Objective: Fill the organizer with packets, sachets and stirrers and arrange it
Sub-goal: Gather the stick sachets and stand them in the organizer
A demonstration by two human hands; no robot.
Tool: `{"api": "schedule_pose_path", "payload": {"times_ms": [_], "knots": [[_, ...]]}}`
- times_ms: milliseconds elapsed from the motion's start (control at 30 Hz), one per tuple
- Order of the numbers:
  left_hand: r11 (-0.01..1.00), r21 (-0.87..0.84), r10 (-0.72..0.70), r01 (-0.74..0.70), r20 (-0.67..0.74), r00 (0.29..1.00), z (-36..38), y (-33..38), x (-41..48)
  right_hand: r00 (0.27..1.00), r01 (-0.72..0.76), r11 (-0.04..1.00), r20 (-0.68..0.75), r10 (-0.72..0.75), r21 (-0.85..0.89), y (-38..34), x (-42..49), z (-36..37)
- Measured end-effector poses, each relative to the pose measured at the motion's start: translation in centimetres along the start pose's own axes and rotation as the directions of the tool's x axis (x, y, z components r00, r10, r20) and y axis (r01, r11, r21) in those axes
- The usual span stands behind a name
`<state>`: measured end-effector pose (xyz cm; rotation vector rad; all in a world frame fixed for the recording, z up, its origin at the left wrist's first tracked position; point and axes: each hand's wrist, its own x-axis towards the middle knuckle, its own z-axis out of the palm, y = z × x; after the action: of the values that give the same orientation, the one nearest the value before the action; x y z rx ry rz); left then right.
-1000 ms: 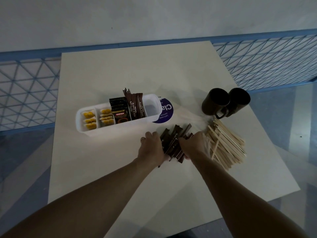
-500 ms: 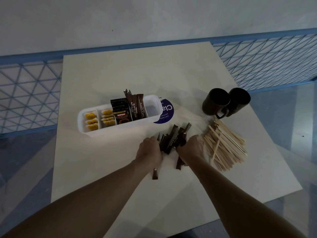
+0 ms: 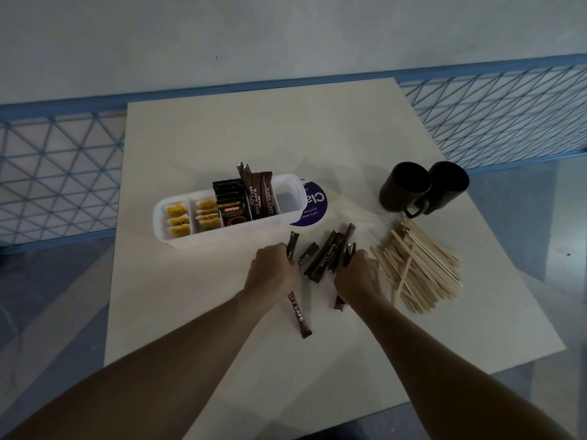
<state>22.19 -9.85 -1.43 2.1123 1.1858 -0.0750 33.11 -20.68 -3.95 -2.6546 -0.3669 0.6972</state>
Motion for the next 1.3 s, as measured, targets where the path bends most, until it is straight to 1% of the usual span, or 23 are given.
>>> {"api": "schedule_pose_path", "payload": {"times_ms": [67,167,267,367,500,600,733,800,867,933,1067,1133,1200,1300], "knots": [[1.0,-0.023,0.002,-0.002,-0.019,1.0,-0.9,0.2,0.1,1.0,0.001,0.999,-0.005,-0.002,-0.037,0.1,-0.1,-0.2],[0.998,-0.07,-0.001,0.0,-0.007,1.0,-2.1,0.3,0.2,0.999,0.033,0.996,-0.026,-0.035,-0.088,0.1,-0.4,-0.9],[0.998,-0.059,-0.009,0.009,-0.002,1.0,-2.7,-0.1,0.1,0.998,0.049,0.998,-0.041,-0.051,-0.043,0.1,-0.5,-1.3],[0.995,-0.079,-0.058,0.061,0.047,0.997,-2.5,-0.6,-0.5,0.999,0.039,0.998,-0.007,-0.038,0.041,0.1,-0.2,-1.6],[0.991,-0.07,-0.102,0.113,0.139,0.985,-1.6,-1.5,-1.6,0.999,0.006,0.997,0.037,-0.009,0.077,0.3,0.0,-1.7],[0.99,-0.031,-0.128,0.136,0.171,0.977,-1.0,-2.1,-2.2,1.0,-0.005,0.997,0.02,0.003,0.081,0.5,0.0,-1.4],[0.99,0.076,-0.129,0.118,0.158,0.979,0.1,-2.2,-3.0,1.0,-0.014,0.998,0.006,0.014,0.055,0.7,-0.3,-0.9],[0.984,0.133,-0.133,0.115,0.13,0.983,0.8,-2.2,-3.6,1.0,-0.023,0.998,0.003,0.023,0.062,0.5,-0.3,-0.7],[0.979,0.154,-0.152,0.135,0.1,0.983,1.3,-2.2,-4.1,0.999,-0.037,0.999,0.003,0.037,0.03,0.2,-0.2,-0.8],[0.981,0.135,-0.15,0.137,0.09,0.985,1.5,-2.4,-4.3,0.999,-0.045,0.999,0.01,0.045,0.006,0.1,-0.3,-1.2],[0.987,0.08,-0.143,0.137,0.074,0.987,1.3,-2.5,-4.3,0.998,-0.048,0.999,0.048,0.047,0.017,0.3,-0.6,-1.7],[0.988,0.084,-0.138,0.133,0.065,0.988,1.0,-2.4,-4.1,0.996,-0.065,0.997,0.067,0.062,0.037,0.4,-0.6,-1.7],[0.988,0.082,-0.138,0.132,0.076,0.988,0.5,-2.2,-3.6,0.993,-0.084,0.994,0.087,0.078,0.07,0.2,-0.7,-1.8],[0.993,0.037,-0.116,0.112,0.109,0.987,-0.1,-2.1,-2.9,0.995,-0.048,0.995,0.096,0.04,0.084,-0.2,-0.8,-2.1]]}}
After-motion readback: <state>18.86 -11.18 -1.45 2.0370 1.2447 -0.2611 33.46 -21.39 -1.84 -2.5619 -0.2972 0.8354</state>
